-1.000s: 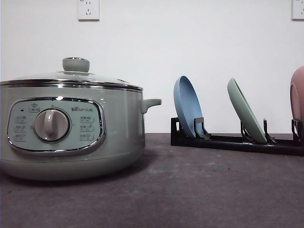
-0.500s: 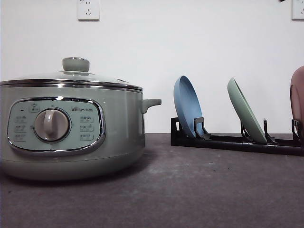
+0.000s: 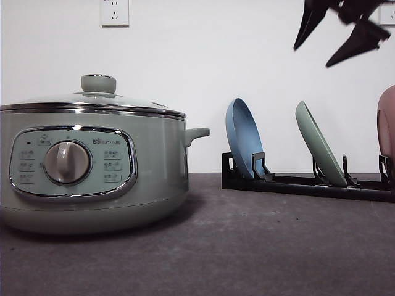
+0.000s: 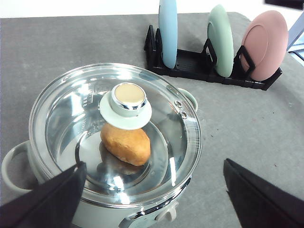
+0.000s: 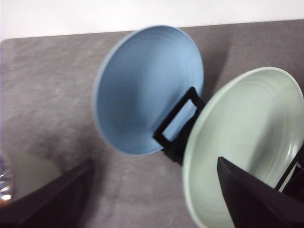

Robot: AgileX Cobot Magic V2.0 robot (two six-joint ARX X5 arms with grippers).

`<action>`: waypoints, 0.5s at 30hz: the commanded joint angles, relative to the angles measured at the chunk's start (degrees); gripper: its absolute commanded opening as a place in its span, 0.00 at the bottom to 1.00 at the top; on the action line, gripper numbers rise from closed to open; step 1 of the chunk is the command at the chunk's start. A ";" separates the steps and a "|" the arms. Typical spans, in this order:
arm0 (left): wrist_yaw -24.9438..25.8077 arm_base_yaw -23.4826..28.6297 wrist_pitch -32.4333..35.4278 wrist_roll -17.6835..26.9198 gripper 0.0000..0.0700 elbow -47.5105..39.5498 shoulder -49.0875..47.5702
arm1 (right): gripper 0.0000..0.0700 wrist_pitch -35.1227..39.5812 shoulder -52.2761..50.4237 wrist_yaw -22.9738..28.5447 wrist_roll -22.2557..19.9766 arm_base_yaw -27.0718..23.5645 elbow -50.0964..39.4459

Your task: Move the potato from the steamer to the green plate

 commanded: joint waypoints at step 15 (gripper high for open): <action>0.35 -0.14 0.49 0.07 0.85 1.40 0.33 | 0.74 4.39 11.49 4.74 0.72 2.01 1.55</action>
